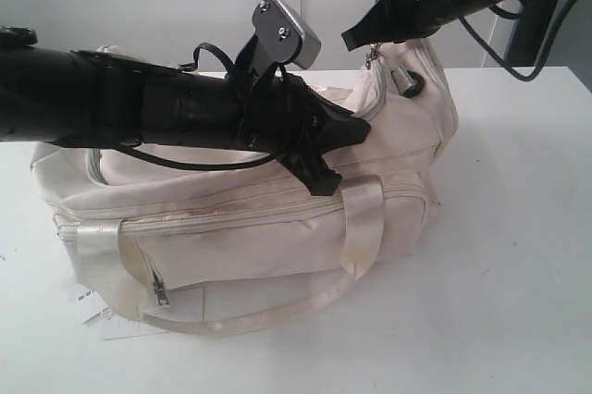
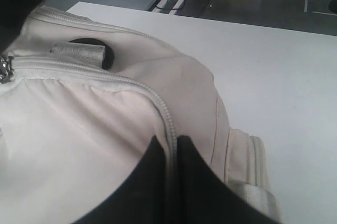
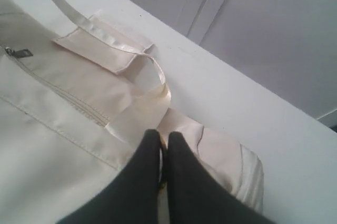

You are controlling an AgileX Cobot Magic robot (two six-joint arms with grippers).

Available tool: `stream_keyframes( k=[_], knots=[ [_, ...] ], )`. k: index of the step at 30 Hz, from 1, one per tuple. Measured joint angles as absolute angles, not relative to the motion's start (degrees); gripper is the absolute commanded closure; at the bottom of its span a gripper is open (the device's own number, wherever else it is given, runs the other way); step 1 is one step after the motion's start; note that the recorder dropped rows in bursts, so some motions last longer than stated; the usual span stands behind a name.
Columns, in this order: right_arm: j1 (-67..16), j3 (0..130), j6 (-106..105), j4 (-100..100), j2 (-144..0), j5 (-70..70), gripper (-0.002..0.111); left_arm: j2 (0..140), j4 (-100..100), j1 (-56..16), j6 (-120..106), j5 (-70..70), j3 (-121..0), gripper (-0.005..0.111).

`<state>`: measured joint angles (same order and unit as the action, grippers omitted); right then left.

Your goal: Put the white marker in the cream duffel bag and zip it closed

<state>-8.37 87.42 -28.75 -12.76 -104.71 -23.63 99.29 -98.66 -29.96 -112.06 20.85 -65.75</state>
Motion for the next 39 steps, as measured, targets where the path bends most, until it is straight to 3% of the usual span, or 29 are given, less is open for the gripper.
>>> stream_keyframes(
  k=[4,6,9,12,16,21,27,33,39],
  knots=[
    [-8.5,87.4,-25.5,-12.9,-105.5,-22.1,0.105,99.3,-98.7,-29.9,-112.1,20.7,-65.8,0.106],
    [-8.5,87.4,-25.3,-12.9,-105.5,-21.8,0.090,99.3,-98.7,-29.9,-112.1,20.7,-65.8,0.094],
    [-8.0,87.5,-25.2,-11.7,-105.6,-18.8,0.048,99.3,-98.7,-30.1,-112.1,23.0,-65.6,0.061],
    [-7.7,87.7,-22.9,-11.5,-105.6,-19.5,0.030,99.3,-98.7,-30.1,-112.1,22.5,-65.6,0.044],
    [-7.7,87.7,-19.4,-11.2,-105.6,-20.1,0.030,99.3,-98.7,-30.1,-112.1,17.7,-65.6,0.035],
    [-7.6,87.9,-17.5,-10.7,-105.4,-22.4,0.030,98.5,-98.8,-30.1,-112.1,13.2,-65.6,0.035],
    [-5.5,89.9,-10.2,-11.1,-105.2,-30.6,0.041,94.7,-98.8,-30.1,-112.1,8.3,-65.6,0.036],
    [-0.8,91.2,-10.8,-14.8,-105.0,-40.3,0.045,91.1,-98.5,-30.2,-112.1,-0.8,-65.6,0.036],
    [-0.1,91.3,-16.1,-19.1,-105.2,-45.8,0.051,89.3,-98.7,-30.2,-111.7,-1.3,-65.1,0.036]
  ],
)
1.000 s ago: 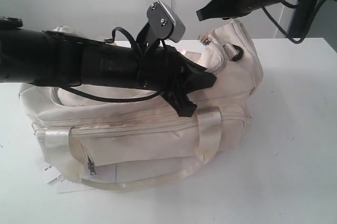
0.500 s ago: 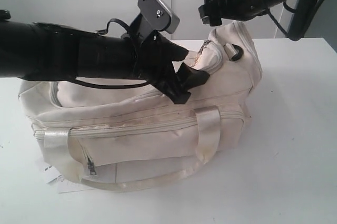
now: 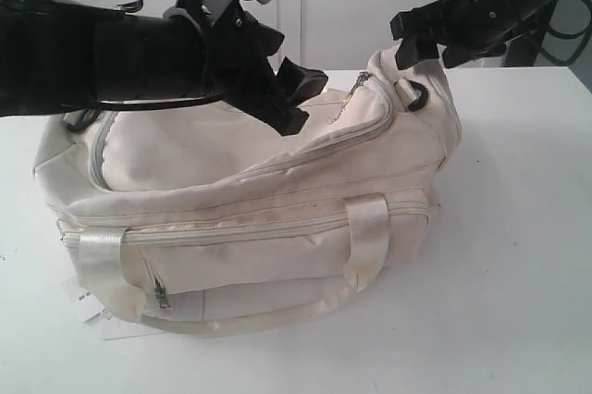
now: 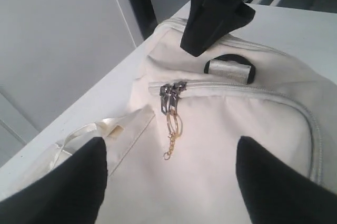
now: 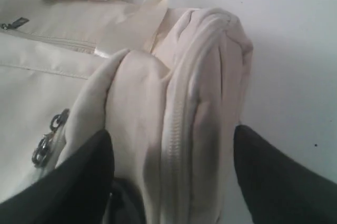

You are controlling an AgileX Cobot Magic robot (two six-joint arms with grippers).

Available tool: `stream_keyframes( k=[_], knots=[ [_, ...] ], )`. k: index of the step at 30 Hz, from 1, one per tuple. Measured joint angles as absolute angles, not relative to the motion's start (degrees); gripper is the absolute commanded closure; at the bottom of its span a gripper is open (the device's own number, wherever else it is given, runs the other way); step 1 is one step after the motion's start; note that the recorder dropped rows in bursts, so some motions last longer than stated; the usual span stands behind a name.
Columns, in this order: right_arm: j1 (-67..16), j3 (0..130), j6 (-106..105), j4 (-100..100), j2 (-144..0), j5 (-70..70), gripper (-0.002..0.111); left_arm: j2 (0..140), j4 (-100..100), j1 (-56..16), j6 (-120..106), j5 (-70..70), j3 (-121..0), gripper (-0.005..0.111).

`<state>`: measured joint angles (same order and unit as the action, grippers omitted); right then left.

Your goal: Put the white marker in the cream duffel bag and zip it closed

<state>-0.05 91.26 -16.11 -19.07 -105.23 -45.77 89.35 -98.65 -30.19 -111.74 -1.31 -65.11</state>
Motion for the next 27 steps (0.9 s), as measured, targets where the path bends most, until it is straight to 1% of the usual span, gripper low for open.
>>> stream_keyframes(
  k=[2,4,5,6,9,13,16,20,24,25,27],
  knots=[
    [-0.1,91.3,-16.5,-19.3,-105.6,-46.3,0.055,89.1,-98.7,-30.2,-111.4,-1.5,-64.6,0.038],
    [-0.1,91.3,-16.6,-19.2,-106.3,-46.7,0.066,89.1,-98.7,-30.2,-111.2,-3.1,-63.8,0.041],
    [-0.1,91.3,-16.6,-19.2,-106.5,-46.7,0.072,89.1,-98.7,-30.2,-111.2,-4.2,-63.4,0.044],
    [-0.1,91.3,-16.6,-19.1,-106.8,-46.8,0.084,89.1,-98.7,-30.2,-111.2,-6.2,-62.8,0.048],
    [-0.1,91.1,-17.0,-19.0,-107.5,-47.0,0.108,89.1,-98.7,-30.2,-111.2,-14.3,-61.7,0.060],
    [-0.1,90.8,-17.4,-18.9,-107.6,-46.9,0.108,89.1,-98.7,-30.1,-111.1,-27.9,-61.7,0.074],
    [-0.1,90.8,-17.6,-18.9,-107.6,-47.7,0.108,88.8,-98.8,-28.8,-111.1,-33.1,-61.7,0.083],
    [-0.1,90.8,-17.6,-18.7,-107.4,-48.6,0.108,87.9,-98.8,-26.3,-111.0,-34.8,-61.7,0.095],
    [-0.1,90.8,-17.6,-18.4,-106.6,-50.2,0.108,87.6,-98.8,-23.1,-109.8,-35.0,-61.7,0.104],
    [-0.1,90.8,-17.4,-18.4,-106.6,-50.5,0.108,87.6,-98.8,-22.4,-109.5,-34.8,-61.7,0.106],
    [-0.1,90.8,-17.0,-18.2,-106.6,-51.0,0.108,87.6,-98.8,-21.0,-108.8,-33.7,-61.7,0.107]
  ],
)
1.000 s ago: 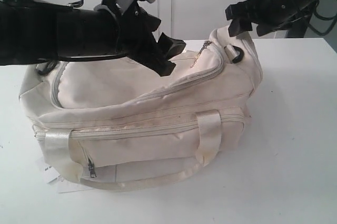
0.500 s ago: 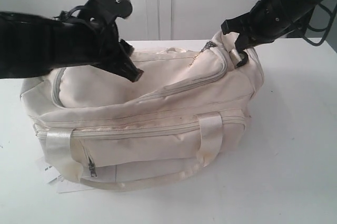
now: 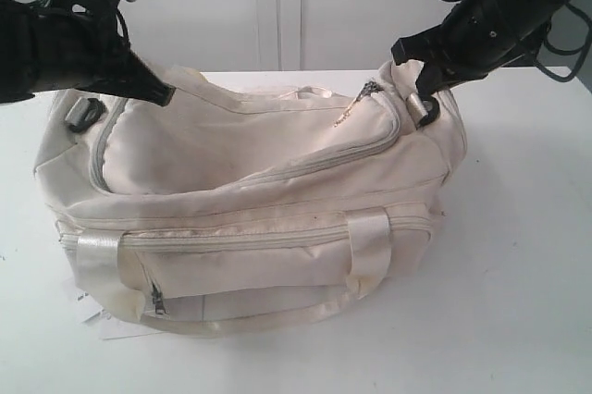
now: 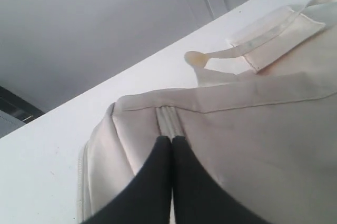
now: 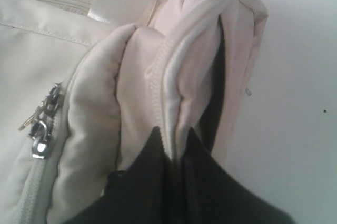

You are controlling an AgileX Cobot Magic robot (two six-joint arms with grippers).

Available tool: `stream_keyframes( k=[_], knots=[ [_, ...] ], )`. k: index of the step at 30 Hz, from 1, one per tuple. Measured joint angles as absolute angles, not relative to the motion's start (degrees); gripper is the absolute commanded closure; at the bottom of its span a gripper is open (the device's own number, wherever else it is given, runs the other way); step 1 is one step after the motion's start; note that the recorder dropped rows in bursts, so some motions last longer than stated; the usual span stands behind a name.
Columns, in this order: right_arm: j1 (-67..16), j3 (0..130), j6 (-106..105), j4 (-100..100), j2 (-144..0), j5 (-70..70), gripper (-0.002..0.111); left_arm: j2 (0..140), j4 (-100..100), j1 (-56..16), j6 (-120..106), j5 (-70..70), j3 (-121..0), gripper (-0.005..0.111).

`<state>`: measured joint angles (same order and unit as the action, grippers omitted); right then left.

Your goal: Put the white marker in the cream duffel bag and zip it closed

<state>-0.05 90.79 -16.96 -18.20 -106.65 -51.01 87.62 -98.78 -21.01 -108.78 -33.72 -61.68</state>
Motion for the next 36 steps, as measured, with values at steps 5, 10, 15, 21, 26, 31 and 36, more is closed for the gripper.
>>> stream_keyframes(
  k=[5,10,15,21,26,31,36],
  knots=[
    [-0.1,90.8,-15.7,-17.6,-105.7,-52.4,0.108,87.6,-98.8,-18.1,-106.9,-30.1,-61.7,0.107],
    [-0.1,90.7,-13.7,-16.4,-104.4,-54.1,0.108,87.6,-98.8,-17.4,-106.6,-29.1,-61.7,0.107],
    [-0.1,90.7,-13.1,-15.5,-104.6,-55.4,0.101,87.6,-98.8,-17.4,-106.0,-26.6,-61.7,0.107],
    [-0.1,90.7,-12.9,-14.9,-105.3,-56.4,0.062,87.6,-98.8,-17.4,-104.4,-26.5,-61.7,0.107],
    [-0.1,90.7,-12.9,-13.3,-104.6,-55.1,0.055,87.6,-98.8,-17.4,-104.2,-28.6,-61.7,0.107],
    [-0.1,90.7,-12.9,-9.6,-100.7,-51.1,0.060,87.6,-96.4,-17.4,-104.1,-34.7,-62.7,0.107],
    [-0.1,90.7,-12.9,-6.7,-97.0,-48.1,0.081,87.6,-92.0,-16.5,-104.1,-35.8,-64.1,0.107]
  ],
)
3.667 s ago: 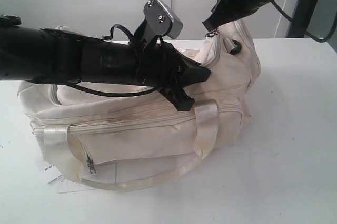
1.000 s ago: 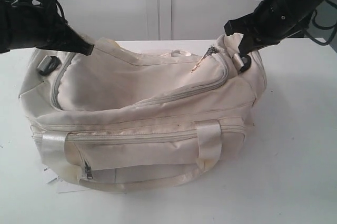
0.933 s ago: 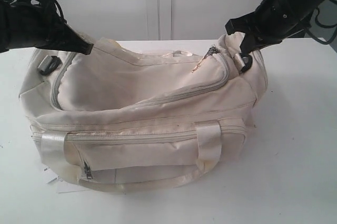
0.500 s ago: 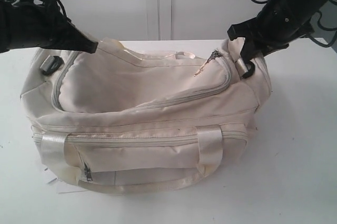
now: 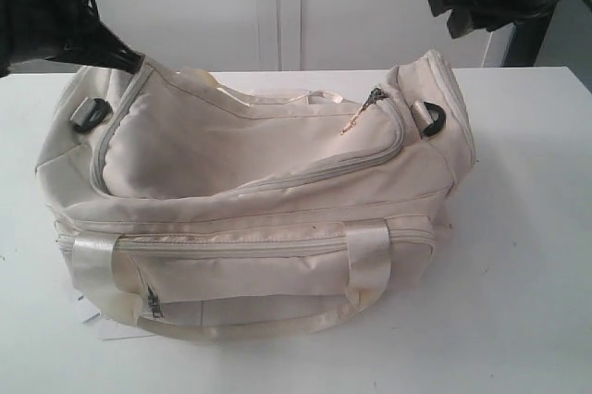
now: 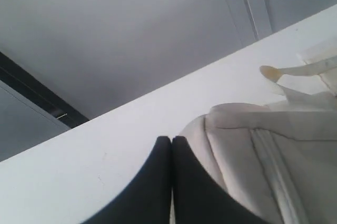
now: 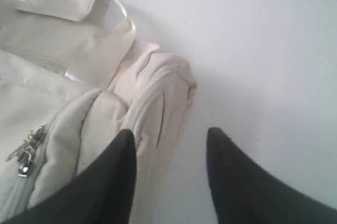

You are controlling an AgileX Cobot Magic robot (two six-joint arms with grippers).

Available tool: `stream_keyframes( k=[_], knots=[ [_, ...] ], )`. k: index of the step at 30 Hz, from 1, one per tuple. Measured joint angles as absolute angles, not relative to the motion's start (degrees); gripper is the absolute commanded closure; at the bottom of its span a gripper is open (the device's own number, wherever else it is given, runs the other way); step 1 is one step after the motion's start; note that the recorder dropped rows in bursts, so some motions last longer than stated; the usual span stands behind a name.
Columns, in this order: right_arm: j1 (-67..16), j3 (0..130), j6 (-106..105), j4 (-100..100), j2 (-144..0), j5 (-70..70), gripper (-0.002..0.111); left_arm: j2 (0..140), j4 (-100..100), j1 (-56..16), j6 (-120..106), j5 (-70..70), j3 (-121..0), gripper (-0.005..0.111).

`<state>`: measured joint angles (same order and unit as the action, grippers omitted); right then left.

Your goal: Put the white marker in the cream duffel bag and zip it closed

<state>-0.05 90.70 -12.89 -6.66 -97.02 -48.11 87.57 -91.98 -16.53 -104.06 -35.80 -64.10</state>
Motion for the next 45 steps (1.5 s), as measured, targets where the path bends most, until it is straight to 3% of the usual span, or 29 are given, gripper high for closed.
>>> stream_keyframes(
  k=[4,11,16,20,22,36,45],
  knots=[
    [-0.1,90.7,-12.9,-3.6,-96.4,-48.6,0.108,86.6,-92.2,-12.3,-104.1,-33.6,-64.3,0.107],
    [-0.1,90.7,-12.9,-1.1,-96.3,-49.1,0.108,80.8,-98.7,4.1,-106.2,-12.3,-64.4,0.107],
    [-0.1,90.7,-12.9,-1.1,-96.3,-48.7,0.108,78.2,-97.4,6.5,-106.2,18.5,-64.4,0.107],
    [-0.1,90.7,-12.9,-1.1,-96.3,-49.0,0.108,78.1,-75.1,6.5,-103.4,51.9,-64.4,0.107],
    [-0.1,90.7,-12.9,-1.1,-96.3,-49.1,0.108,77.9,-63.4,6.5,-93.2,57.7,-64.4,0.107],
    [2.4,90.6,-11.7,0.8,-95.6,-51.1,0.108,75.2,-6.0,6.5,-29.5,41.1,-64.4,0.107],
    [3.0,79.8,-10.0,0.6,-88.1,-41.4,0.108,73.2,2.8,6.5,-9.7,34.0,-64.2,0.107]
  ],
)
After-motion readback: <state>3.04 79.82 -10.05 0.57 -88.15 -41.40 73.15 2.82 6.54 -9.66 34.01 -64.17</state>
